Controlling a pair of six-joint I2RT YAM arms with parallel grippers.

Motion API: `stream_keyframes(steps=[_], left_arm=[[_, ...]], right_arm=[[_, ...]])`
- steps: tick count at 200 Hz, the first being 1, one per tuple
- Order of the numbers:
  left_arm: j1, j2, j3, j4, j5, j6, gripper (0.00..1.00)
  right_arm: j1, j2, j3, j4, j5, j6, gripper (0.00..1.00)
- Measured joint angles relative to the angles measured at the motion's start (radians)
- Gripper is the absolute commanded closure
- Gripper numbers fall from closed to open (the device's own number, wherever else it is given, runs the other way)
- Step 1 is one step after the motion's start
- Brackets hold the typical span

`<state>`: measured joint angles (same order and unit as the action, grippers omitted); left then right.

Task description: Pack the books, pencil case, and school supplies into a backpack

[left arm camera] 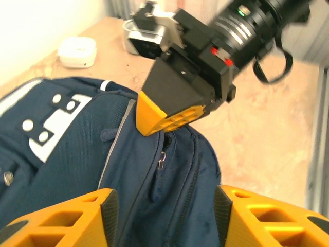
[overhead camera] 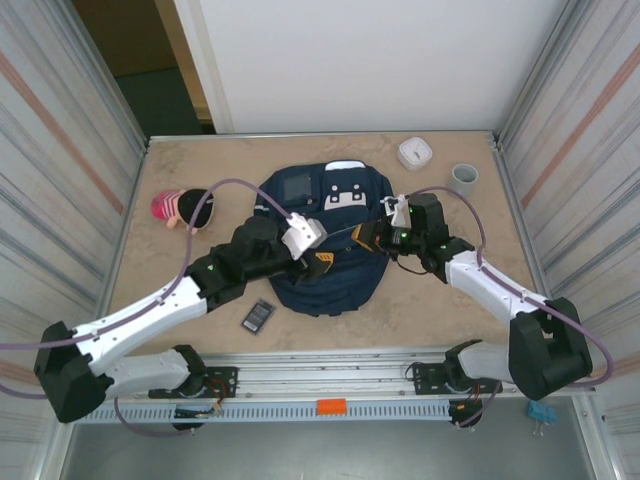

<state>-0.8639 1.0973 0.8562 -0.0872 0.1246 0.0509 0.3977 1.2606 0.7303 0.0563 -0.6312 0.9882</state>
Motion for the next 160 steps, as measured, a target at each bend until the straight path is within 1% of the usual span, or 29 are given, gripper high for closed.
stream_keyframes(steps=[26, 58, 84, 119, 146, 160], left_arm=[[0.000, -0.011, -0.037, -0.019, -0.060, -0.209, 0.45], [0.000, 0.016, -0.075, -0.023, -0.070, -0.363, 0.44], [0.000, 0.053, -0.079, 0.002, -0.073, -0.436, 0.42], [0.000, 0.100, -0.087, 0.058, -0.095, -0.490, 0.39], [0.000, 0.152, -0.090, 0.108, -0.091, -0.510, 0.39], [0.000, 0.192, -0.090, 0.132, -0.067, -0.521, 0.40]], right_arm=[[0.020, -0.014, 0.010, -0.004, 0.024, 0.010, 1.00], [0.047, -0.018, 0.045, -0.015, 0.051, 0.021, 1.00], [0.058, -0.018, 0.053, -0.023, 0.060, 0.023, 1.00], [0.072, -0.018, 0.061, -0.028, 0.070, 0.023, 1.00], [0.075, -0.018, 0.063, -0.030, 0.087, 0.023, 1.00], [0.079, -0.018, 0.067, -0.035, 0.095, 0.023, 1.00]])
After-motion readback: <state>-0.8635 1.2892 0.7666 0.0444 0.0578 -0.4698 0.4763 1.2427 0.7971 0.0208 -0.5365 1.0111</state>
